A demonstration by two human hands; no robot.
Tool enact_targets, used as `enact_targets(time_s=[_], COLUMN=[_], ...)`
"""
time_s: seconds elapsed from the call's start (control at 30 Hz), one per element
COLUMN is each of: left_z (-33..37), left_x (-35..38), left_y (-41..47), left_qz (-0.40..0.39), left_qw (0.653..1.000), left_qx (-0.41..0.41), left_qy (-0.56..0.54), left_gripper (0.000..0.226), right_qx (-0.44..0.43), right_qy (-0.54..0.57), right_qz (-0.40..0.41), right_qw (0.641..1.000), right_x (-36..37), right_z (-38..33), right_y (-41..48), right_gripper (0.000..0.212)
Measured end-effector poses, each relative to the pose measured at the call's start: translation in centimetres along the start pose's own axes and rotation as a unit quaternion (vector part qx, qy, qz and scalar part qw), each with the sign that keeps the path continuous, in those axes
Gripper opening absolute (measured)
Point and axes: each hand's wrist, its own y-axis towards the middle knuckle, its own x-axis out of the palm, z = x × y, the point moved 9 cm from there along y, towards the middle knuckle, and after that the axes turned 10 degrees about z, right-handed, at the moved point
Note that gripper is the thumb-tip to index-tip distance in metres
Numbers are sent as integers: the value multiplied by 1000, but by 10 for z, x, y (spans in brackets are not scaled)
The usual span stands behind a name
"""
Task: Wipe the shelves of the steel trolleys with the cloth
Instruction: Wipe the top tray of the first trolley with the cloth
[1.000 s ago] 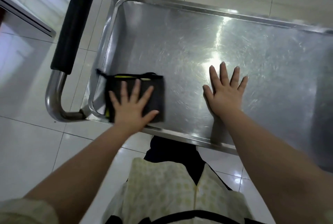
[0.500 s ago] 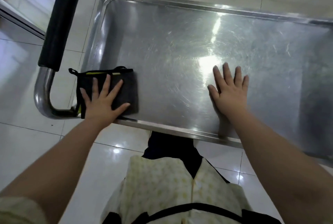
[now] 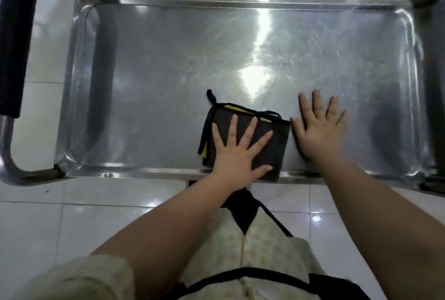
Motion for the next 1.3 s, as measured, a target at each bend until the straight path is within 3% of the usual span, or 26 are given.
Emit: enact_targets(time_s=[0.13, 0.37, 0.5, 0.6, 0.67, 0.77, 0.8, 0.83, 0.87, 0.93, 1.0, 1.07, 1.13, 1.23, 1.3], left_z=[-12, -192, -151, -53, 17, 76, 74, 62, 41, -19, -78, -104, -103, -99, -101], left_x=[-8, -15, -15, -12, -8, -4, -7, -13, -20, -34, -40, -35, -26, -20, -19], left_y=[3, -39, -15, 33, 56, 64, 65, 65, 64, 56, 44, 39, 41, 42, 41], left_qz=[18, 25, 39, 33, 6, -34, -32, -21, -2, 42, 56, 31, 12, 22, 33], left_qw=[1000, 979, 976, 991, 997, 999, 999, 998, 997, 987, 975, 975, 983, 986, 986], left_qx=[-19, -203, -214, -129, -75, -31, -33, -47, -71, -140, -202, -210, -177, -158, -159], left_qy=[5, 12, 14, 10, 2, -1, -10, -26, -43, -66, -76, -66, -44, -46, -41], left_gripper=[85, 82, 81, 84, 83, 78, 75, 73, 71, 64, 59, 57, 57, 56, 55], right_qx=[-12, -16, -17, -5, 53, 182, 193, 188, 166, 65, -47, -124, -151, -134, -63], right_qy=[21, 22, 15, 77, 262, 548, 585, 589, 556, 393, 187, 58, 18, 11, 14], right_qz=[8, 26, 25, 33, 71, 67, 71, 86, 111, 120, 51, 0, -16, 14, 36], right_qw=[1000, 999, 999, 996, 961, 814, 785, 781, 806, 909, 980, 991, 988, 991, 997], right_x=[1, 1, 1, -5, -18, -24, -28, -35, -44, -54, -37, -14, -1, -7, -15], right_z=[0, -3, -3, 0, 10, 32, 33, 30, 22, -21, -84, -125, -126, -61, 18], right_y=[3, 0, 0, 5, 8, 4, 3, 2, 2, 5, -4, -23, -28, -14, -2], right_gripper=[62, 63, 63, 64, 58, 42, 43, 43, 43, 49, 58, 60, 61, 65, 71])
